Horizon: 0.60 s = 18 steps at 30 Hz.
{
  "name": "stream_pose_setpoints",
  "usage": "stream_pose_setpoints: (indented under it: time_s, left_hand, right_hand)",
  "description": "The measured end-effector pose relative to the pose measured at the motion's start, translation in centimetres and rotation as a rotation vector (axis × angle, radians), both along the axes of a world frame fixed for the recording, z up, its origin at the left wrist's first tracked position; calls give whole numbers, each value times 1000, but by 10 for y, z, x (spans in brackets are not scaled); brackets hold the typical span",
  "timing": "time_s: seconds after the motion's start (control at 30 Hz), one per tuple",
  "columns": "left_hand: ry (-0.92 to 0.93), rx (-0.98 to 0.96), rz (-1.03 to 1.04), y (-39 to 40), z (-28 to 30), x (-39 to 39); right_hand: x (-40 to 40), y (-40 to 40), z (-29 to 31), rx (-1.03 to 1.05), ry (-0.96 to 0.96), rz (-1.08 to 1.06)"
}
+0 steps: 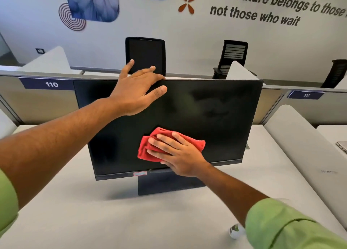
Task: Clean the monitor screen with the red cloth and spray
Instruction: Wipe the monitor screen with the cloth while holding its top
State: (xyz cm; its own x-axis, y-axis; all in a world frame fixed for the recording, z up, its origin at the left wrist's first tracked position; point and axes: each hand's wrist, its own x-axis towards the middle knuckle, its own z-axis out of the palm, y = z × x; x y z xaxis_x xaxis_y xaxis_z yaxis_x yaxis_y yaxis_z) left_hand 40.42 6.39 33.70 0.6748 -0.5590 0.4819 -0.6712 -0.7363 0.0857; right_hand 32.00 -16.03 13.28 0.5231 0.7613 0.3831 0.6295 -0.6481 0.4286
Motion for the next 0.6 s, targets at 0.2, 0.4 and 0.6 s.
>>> stream_pose_setpoints:
  time_s: [0.2,0.4,0.6]
  left_hand:
    - [-24,-3,8,5,-4,2]
    - [-19,13,8,1,-5,6]
    - [-23,14,5,-2,-4,7]
  right_hand:
    - [3,-119,50,261,-175,-263]
    - [42,-171,137,580,-308,-539]
    - [36,-148,96,968,-360,-706]
